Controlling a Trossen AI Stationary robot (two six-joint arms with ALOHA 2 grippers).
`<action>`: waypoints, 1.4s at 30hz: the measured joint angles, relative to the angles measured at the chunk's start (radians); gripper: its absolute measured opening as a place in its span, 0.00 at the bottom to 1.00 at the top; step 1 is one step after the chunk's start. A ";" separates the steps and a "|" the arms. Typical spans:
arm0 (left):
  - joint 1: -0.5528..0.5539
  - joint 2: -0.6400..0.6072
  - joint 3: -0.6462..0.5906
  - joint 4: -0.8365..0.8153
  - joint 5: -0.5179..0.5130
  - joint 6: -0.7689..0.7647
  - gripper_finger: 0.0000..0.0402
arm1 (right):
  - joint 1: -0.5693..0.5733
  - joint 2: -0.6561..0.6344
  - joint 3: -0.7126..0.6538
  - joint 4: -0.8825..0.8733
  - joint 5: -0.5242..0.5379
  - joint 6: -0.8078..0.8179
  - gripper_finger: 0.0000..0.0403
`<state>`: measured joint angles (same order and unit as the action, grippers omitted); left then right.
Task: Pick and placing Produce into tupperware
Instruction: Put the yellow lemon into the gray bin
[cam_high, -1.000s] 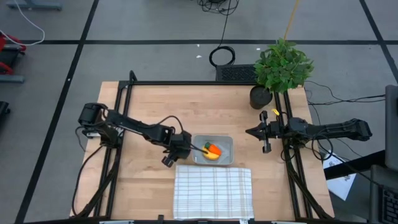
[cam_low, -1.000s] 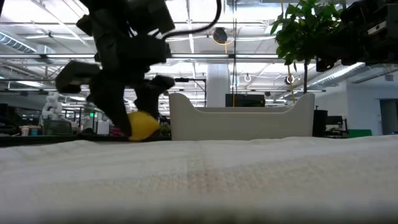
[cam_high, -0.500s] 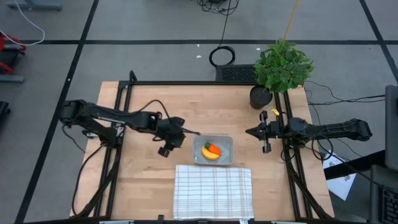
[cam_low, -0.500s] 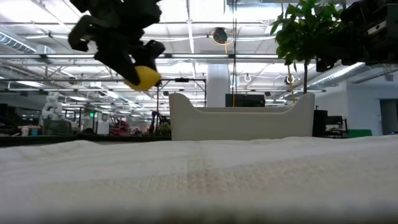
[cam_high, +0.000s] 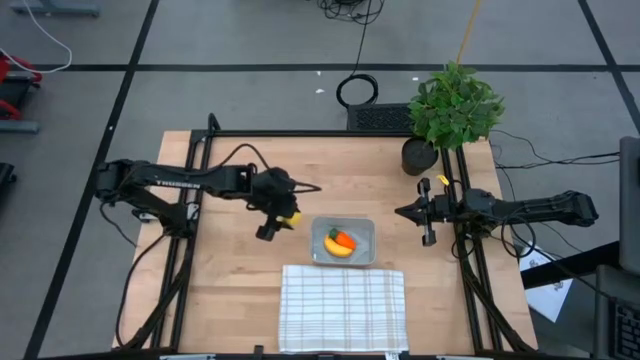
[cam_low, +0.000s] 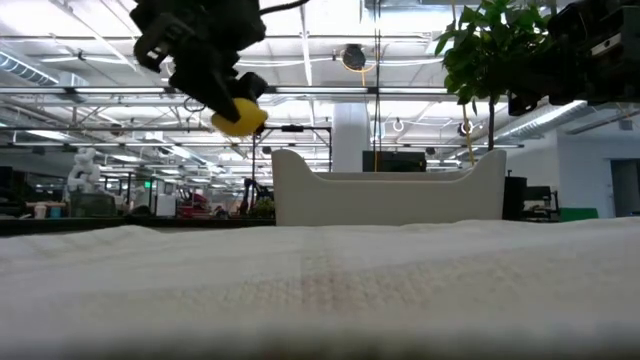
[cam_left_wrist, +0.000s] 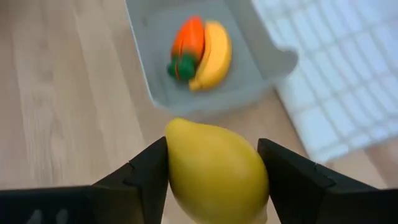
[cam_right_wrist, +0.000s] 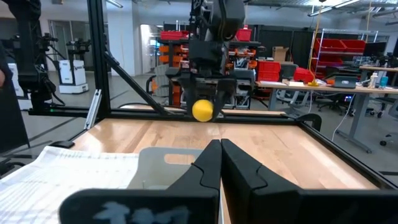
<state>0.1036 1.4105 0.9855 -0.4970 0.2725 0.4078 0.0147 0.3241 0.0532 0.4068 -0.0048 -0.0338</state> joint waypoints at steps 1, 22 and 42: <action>0.000 0.000 0.000 0.024 0.011 -0.001 0.54 | 0.000 0.000 0.000 0.000 0.000 0.000 0.00; -0.034 0.121 0.002 0.543 -0.035 -0.254 0.52 | 0.000 0.000 0.000 0.003 0.000 -0.002 0.00; -0.075 0.595 0.399 0.483 0.098 -0.106 0.57 | 0.000 0.022 0.000 0.023 0.000 0.003 0.00</action>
<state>0.0287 2.0057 1.3848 -0.0136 0.3702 0.3022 0.0151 0.3459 0.0535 0.4294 -0.0048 -0.0307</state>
